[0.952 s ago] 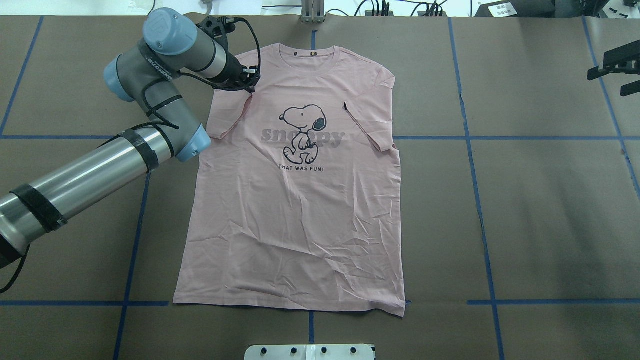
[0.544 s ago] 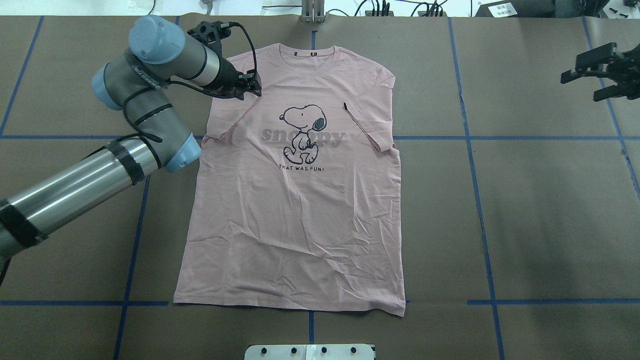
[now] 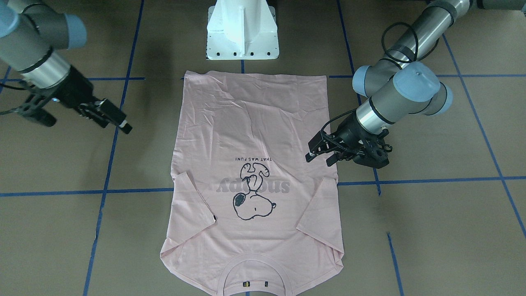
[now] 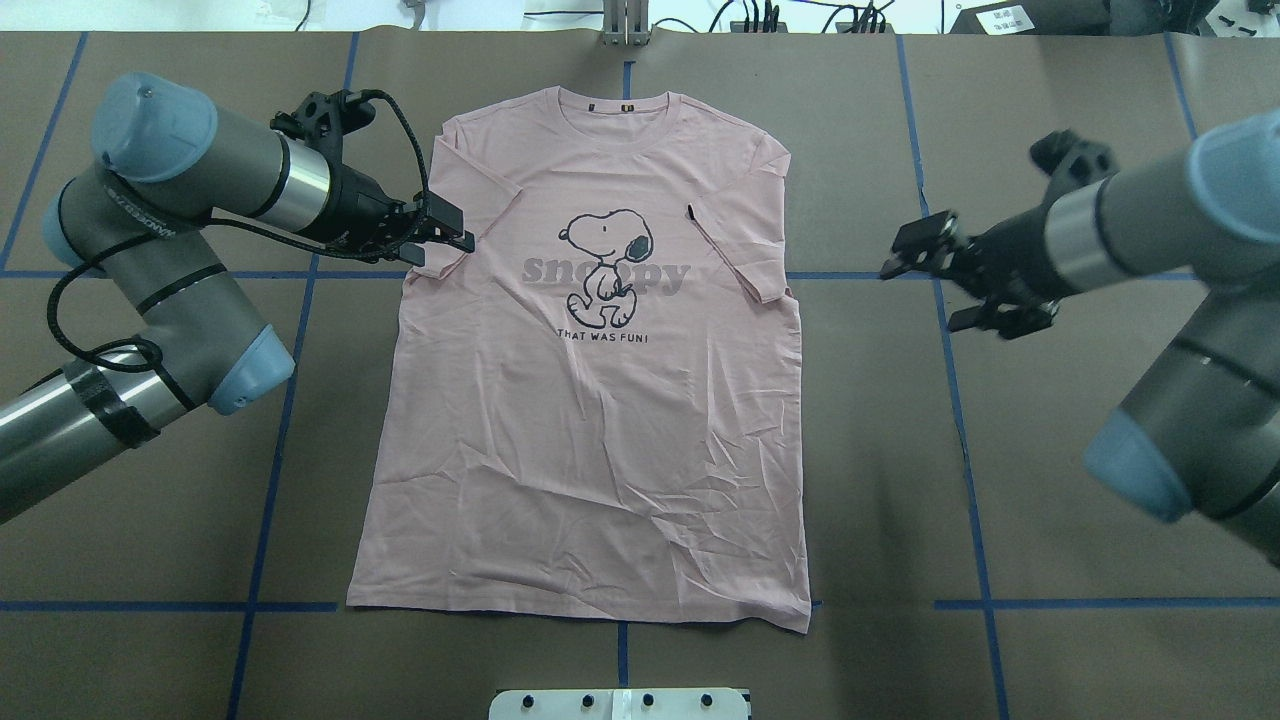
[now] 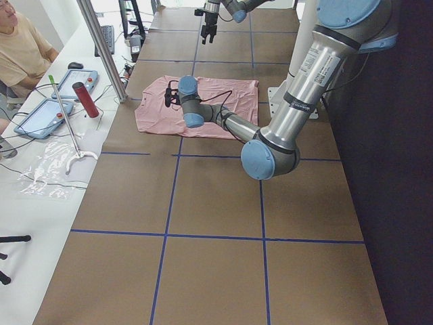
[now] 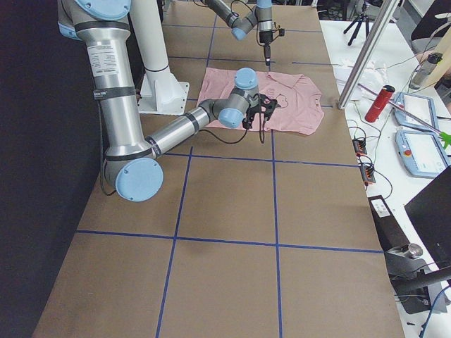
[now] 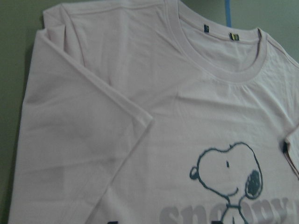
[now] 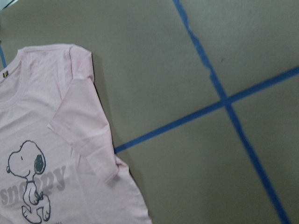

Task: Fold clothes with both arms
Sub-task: 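Move the right gripper to the hem corner nearest the robot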

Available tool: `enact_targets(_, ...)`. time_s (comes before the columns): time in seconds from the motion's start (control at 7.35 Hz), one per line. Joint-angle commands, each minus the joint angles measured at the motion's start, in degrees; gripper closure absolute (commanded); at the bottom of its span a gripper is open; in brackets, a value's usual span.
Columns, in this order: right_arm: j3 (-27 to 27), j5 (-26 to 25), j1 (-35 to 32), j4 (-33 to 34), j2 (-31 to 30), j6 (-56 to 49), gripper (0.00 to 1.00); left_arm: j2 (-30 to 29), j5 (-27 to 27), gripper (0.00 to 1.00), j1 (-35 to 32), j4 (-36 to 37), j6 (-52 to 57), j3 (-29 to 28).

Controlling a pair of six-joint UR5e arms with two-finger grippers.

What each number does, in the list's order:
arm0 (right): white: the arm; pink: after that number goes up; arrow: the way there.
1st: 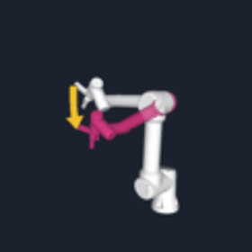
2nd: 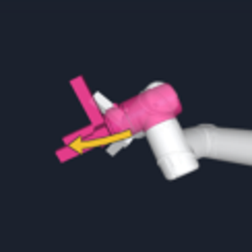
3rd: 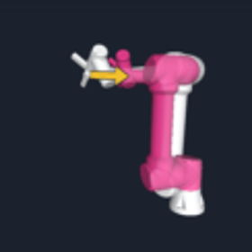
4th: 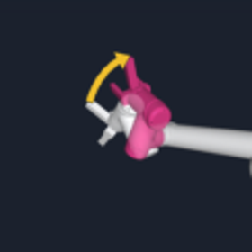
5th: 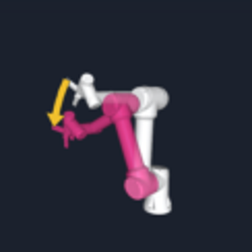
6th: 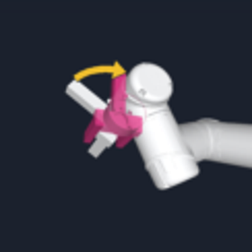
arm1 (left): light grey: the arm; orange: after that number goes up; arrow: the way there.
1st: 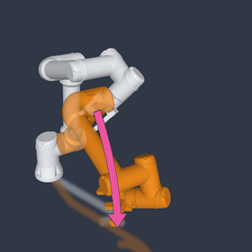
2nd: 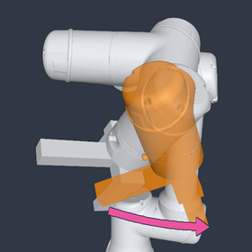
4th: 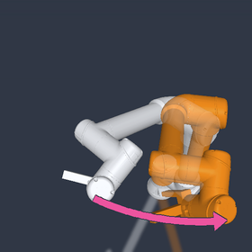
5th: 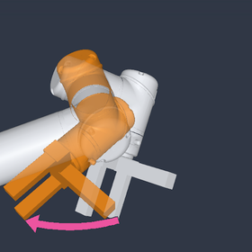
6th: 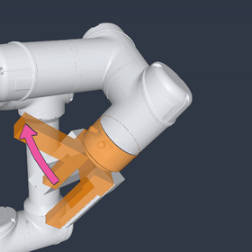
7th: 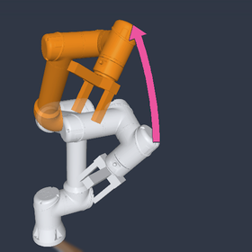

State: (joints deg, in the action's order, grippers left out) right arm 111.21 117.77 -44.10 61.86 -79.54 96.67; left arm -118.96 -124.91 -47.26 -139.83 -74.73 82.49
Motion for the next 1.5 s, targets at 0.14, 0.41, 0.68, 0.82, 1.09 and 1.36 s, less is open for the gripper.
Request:
enact_targets(0.14,9.2,-23.5,25.4,15.29,2.98,21.98,0.11,0.83,0.19,0.24,0.15,-0.01,-0.42,0.65)
enact_targets(0.41,8.77,-31.08,33.61,15.66,2.46,26.7,0.15,0.75,0.19,0.24,0.23,-0.01,-0.42,0.56)
enact_targets(0.68,7.72,-31.72,36.62,15.66,2.28,29.97,0.18,0.74,0.28,0.24,0.24,-0.01,-0.51,0.56)
enact_targets(0.82,6.31,-31.81,36.63,15.66,1.93,29.98,0.21,0.74,0.28,0.24,0.24,-0.01,-0.51,0.56)
enact_targets(1.09,6.3,-33.21,38.81,15.66,0.08,30.06,0.23,0.48,0.46,0.23,0.24,-0.01,-0.6,0.65)
enact_targets(1.36,5.51,-34.1,39.7,15.58,0.69,30.06,0.29,0.39,0.46,0.23,0.24,-0.01,-0.6,0.65)
